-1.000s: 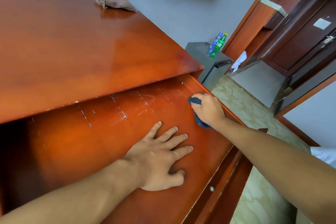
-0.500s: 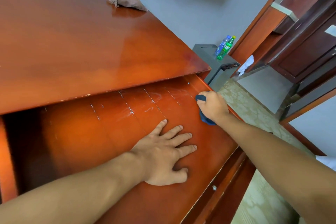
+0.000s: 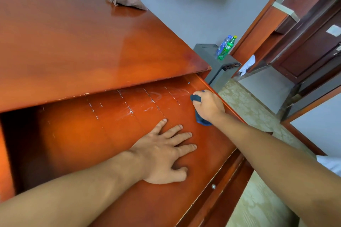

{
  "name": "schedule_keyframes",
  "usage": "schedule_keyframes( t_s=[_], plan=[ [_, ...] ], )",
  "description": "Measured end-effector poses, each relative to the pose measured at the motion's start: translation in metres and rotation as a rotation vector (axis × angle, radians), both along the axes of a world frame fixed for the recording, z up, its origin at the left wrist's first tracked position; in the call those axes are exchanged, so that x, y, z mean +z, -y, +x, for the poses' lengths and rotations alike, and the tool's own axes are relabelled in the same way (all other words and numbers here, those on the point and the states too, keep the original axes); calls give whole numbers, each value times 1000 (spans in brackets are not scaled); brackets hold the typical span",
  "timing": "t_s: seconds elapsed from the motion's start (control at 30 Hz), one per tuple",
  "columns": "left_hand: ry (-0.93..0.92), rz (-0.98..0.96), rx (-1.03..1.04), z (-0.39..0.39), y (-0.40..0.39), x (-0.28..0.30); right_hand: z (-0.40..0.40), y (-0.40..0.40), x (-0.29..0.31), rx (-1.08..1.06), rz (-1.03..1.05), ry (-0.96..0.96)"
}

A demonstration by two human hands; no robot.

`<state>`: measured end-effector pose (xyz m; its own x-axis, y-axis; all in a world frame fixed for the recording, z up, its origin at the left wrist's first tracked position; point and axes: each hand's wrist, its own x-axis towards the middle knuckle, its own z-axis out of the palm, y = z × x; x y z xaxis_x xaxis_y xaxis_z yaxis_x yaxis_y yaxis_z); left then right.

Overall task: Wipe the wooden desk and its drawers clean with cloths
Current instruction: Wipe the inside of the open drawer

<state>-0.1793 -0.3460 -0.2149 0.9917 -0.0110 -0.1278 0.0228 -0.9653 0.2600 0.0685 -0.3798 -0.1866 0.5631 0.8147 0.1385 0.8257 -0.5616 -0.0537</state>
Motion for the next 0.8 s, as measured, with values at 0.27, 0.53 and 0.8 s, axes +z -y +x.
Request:
schedule_keyframes(
  t_s=[0.27, 0.53, 0.8],
  plan=[
    [1, -12, 6, 2, -1, -1, 3, 27, -1, 25, -85, 0],
    [-1, -7, 1, 2, -1, -2, 8, 12, 1, -2, -96, 9],
    [-5, -18, 0, 4, -3, -3, 16, 11, 1, 32, -209, 117]
  ],
)
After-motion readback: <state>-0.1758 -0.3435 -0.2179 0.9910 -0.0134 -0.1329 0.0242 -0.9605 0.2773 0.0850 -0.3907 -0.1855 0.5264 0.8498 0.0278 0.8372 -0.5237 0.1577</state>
